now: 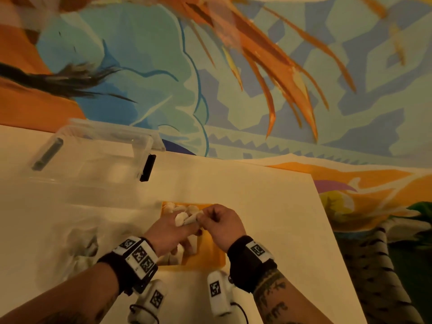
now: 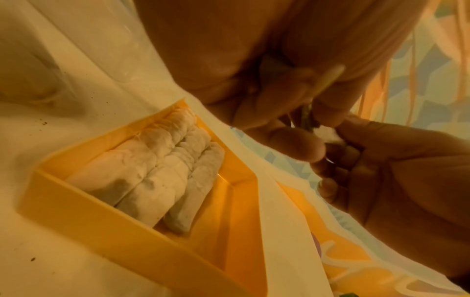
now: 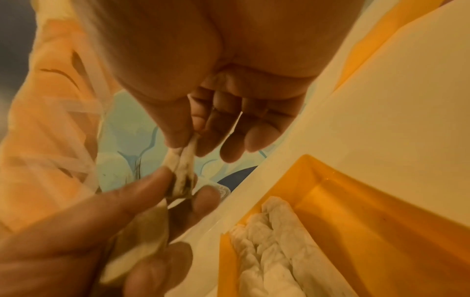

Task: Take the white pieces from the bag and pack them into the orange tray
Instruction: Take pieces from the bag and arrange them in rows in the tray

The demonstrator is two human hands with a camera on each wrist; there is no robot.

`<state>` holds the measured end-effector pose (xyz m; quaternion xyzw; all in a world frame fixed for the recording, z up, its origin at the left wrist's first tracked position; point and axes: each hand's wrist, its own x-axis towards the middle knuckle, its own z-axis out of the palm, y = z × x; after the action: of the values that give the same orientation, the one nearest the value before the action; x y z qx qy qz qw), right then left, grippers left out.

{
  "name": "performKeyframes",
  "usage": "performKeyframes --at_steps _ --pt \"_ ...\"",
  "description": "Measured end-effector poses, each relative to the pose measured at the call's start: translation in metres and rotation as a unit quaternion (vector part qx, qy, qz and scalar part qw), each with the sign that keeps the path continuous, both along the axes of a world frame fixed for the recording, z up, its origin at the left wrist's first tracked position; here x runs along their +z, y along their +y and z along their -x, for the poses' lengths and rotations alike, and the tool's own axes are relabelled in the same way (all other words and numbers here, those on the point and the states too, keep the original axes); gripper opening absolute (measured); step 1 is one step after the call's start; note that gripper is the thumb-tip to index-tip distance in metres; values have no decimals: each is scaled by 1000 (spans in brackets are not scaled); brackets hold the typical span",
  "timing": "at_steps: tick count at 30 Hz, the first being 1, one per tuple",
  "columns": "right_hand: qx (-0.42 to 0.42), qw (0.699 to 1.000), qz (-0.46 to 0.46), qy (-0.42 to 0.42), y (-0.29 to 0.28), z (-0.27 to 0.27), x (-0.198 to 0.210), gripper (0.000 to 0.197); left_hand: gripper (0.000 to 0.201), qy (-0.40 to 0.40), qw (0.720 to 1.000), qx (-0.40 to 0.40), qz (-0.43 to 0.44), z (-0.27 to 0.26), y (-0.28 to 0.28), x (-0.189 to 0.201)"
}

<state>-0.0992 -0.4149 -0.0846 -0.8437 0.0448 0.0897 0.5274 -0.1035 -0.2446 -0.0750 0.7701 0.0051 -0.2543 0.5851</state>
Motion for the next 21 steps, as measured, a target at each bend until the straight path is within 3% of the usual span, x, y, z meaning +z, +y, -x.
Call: performKeyframes --at_steps 4,7,12,16,21 --pt "-15 1000 -27 5 -10 -6 2 13 17 -42 998 30 -47 2 0 7" --pt "2 998 -65 8 -10 -7 8 7 13 -44 998 39 -31 2 0 6" --pt "-33 989 -143 22 -4 -8 14 25 14 -27 995 93 -19 -2 2 -4" --pt "9 997 -79 18 3 -8 9 13 18 -21 996 88 -13 -3 5 -7" --pt "-15 999 -42 -12 6 -10 2 9 8 -35 995 75 -46 -5 10 -7"
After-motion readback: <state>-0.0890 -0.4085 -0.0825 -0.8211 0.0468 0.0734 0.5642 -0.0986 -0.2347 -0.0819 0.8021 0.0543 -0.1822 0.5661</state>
